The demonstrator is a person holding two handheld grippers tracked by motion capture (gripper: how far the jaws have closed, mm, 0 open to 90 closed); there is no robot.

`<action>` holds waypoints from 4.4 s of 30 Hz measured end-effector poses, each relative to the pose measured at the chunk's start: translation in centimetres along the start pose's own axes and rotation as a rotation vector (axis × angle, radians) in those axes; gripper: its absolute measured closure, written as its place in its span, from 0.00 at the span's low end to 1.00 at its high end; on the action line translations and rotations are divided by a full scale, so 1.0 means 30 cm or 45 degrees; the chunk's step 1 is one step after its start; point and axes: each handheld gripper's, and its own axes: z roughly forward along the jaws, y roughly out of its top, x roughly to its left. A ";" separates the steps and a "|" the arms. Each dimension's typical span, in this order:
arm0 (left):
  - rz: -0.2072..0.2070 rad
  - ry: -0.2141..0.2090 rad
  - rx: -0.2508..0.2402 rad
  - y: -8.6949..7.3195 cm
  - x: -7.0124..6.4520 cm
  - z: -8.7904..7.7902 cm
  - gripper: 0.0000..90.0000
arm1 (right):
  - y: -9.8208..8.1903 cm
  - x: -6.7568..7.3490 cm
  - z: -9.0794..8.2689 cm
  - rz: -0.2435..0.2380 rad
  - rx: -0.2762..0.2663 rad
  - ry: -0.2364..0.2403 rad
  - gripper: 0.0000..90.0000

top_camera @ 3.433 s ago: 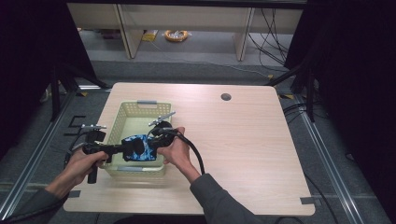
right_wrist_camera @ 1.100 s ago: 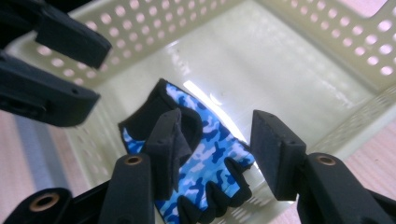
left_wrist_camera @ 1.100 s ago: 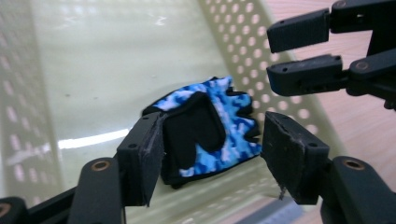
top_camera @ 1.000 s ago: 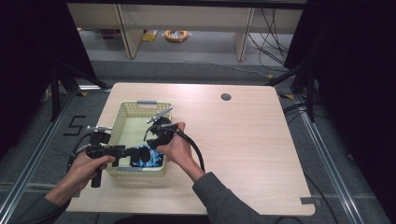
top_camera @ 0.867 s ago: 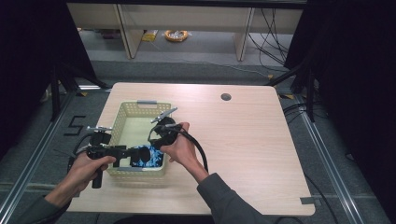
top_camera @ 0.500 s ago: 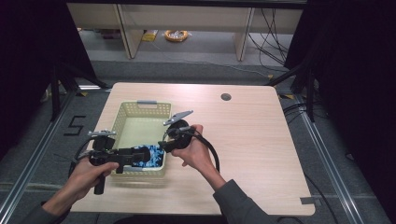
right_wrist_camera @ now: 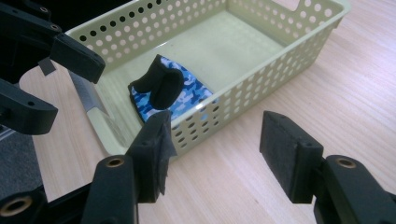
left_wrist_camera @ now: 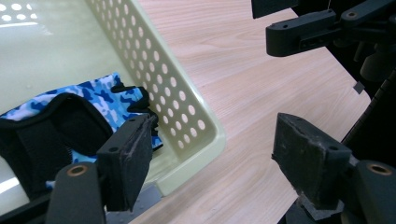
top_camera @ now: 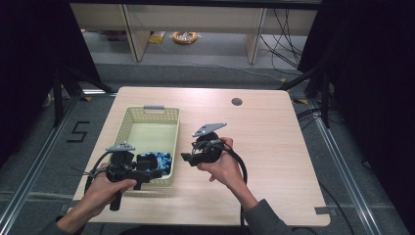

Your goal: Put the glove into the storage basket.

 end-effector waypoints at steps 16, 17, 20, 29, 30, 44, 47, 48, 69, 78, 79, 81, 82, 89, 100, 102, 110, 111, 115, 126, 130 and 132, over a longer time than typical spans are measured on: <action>0.080 -0.041 -0.024 -0.010 -0.061 -0.003 0.24 | -0.081 -0.017 -0.079 0.055 -0.078 0.051 0.45; 0.085 -0.050 -0.029 -0.011 -0.064 -0.004 0.24 | -0.083 -0.017 -0.080 0.058 -0.084 0.064 0.45; 0.102 -0.043 -0.035 -0.013 -0.077 -0.011 0.24 | -0.092 -0.014 -0.095 0.068 -0.089 0.058 0.45; 0.130 -0.073 -0.041 -0.037 -0.112 -0.010 0.24 | -0.131 -0.021 -0.112 0.072 -0.116 0.073 0.43; 0.130 -0.081 -0.044 -0.040 -0.116 -0.008 0.25 | -0.135 -0.022 -0.115 0.075 -0.115 0.067 0.43; 0.203 -0.076 -0.074 -0.103 -0.151 0.014 0.25 | -0.218 -0.023 -0.173 0.131 -0.148 0.075 0.37; 0.205 -0.079 -0.077 -0.115 -0.158 0.020 0.25 | -0.244 -0.026 -0.181 0.144 -0.169 0.065 0.36; 0.231 -0.082 -0.079 -0.118 -0.158 0.021 0.25 | -0.251 -0.038 -0.186 0.102 -0.171 0.066 0.36; 0.281 -0.076 -0.076 -0.204 -0.152 0.051 0.26 | -0.361 -0.034 -0.173 0.136 -0.166 0.069 0.30; 0.294 -0.062 -0.042 -0.275 -0.142 0.087 0.26 | -0.414 -0.019 -0.172 0.159 -0.156 0.053 0.28; 0.296 -0.072 -0.027 -0.279 -0.138 0.088 0.26 | -0.419 -0.024 -0.166 0.140 -0.169 0.066 0.28; 0.309 -0.067 -0.025 -0.289 -0.133 0.093 0.26 | -0.429 -0.021 -0.164 0.149 -0.157 0.064 0.28; 0.316 -0.057 -0.009 -0.291 -0.130 0.090 0.26 | -0.433 -0.025 -0.162 0.137 -0.152 0.071 0.27; 0.317 -0.023 0.018 -0.324 -0.113 0.097 0.26 | -0.458 -0.016 -0.160 0.116 -0.156 0.061 0.27; 0.352 0.001 0.041 -0.359 -0.091 0.107 0.25 | -0.512 0.012 -0.172 0.140 -0.101 0.032 0.25; 0.346 0.014 0.029 -0.368 -0.090 0.111 0.25 | -0.521 0.008 -0.170 0.108 -0.105 0.035 0.25; 0.366 0.040 0.064 -0.393 -0.093 0.110 0.25 | -0.557 0.022 -0.172 0.067 -0.050 -0.012 0.23; 0.389 0.042 0.069 -0.392 -0.092 0.106 0.25 | -0.560 0.022 -0.173 0.066 -0.034 -0.012 0.23; 0.397 0.054 0.055 -0.395 -0.093 0.102 0.25 | -0.576 0.027 -0.175 0.063 -0.015 -0.039 0.22; 0.382 0.073 0.084 -0.396 -0.083 0.105 0.25 | -0.587 0.025 -0.165 0.038 0.036 -0.056 0.21; 0.376 0.097 0.074 -0.396 -0.078 0.109 0.25 | -0.587 0.022 -0.162 0.022 0.036 -0.044 0.21; 0.393 0.076 0.074 -0.393 -0.076 0.103 0.25 | -0.587 0.024 -0.162 0.031 0.034 -0.050 0.21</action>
